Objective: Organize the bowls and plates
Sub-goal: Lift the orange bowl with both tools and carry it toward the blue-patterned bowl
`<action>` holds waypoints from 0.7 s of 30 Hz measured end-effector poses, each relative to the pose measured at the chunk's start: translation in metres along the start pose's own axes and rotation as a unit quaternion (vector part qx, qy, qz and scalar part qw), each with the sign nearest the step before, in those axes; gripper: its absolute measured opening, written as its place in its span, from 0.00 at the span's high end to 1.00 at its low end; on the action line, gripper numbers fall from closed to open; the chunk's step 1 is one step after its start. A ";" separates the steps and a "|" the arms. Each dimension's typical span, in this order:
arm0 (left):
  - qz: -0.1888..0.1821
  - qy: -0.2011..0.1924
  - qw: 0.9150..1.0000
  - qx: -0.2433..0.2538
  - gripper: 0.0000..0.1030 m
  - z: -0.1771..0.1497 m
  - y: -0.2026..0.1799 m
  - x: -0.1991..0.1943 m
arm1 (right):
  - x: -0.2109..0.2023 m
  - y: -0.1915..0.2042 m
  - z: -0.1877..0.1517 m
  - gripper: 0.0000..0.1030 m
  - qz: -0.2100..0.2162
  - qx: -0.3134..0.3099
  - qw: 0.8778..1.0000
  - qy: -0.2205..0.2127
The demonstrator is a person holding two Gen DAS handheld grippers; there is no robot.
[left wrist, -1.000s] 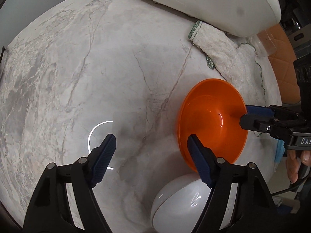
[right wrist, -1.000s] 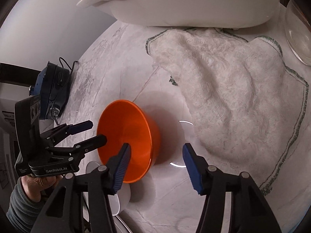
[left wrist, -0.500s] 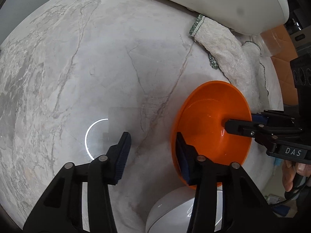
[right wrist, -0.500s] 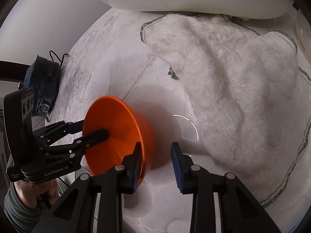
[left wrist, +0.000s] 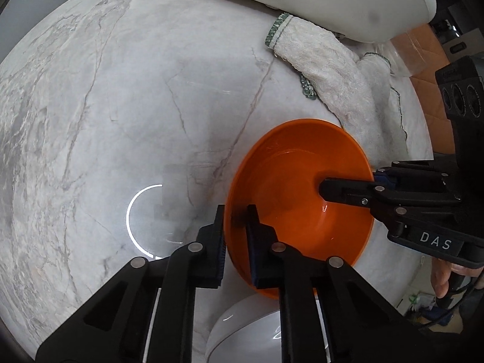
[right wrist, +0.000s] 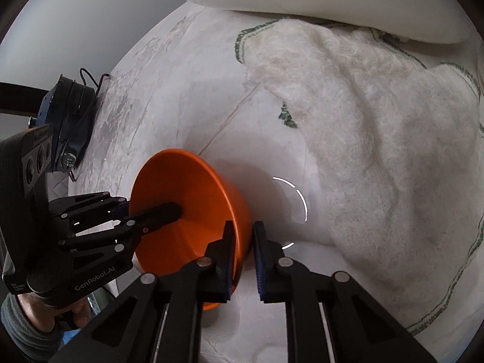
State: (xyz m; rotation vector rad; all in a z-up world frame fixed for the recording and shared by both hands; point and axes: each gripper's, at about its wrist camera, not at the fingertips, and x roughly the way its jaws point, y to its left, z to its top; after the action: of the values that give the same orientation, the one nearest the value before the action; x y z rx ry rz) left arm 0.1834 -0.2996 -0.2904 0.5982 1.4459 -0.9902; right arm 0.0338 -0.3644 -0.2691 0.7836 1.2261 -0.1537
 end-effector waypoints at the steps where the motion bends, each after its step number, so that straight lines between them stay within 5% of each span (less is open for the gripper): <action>1: 0.001 0.000 1.000 -0.001 0.91 0.001 -0.001 0.000 | 0.000 0.001 0.000 0.87 -0.003 -0.002 1.000 0.000; 21: 0.003 -0.018 0.999 -0.029 0.91 -0.010 0.011 -0.035 | -0.016 0.021 0.006 0.88 0.003 -0.013 1.000 -0.012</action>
State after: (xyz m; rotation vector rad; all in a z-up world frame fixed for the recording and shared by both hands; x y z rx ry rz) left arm 0.1920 -0.2791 -0.2593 0.5403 1.4355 -0.9460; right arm 0.0436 -0.3575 -0.2446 0.7615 1.1998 -0.1421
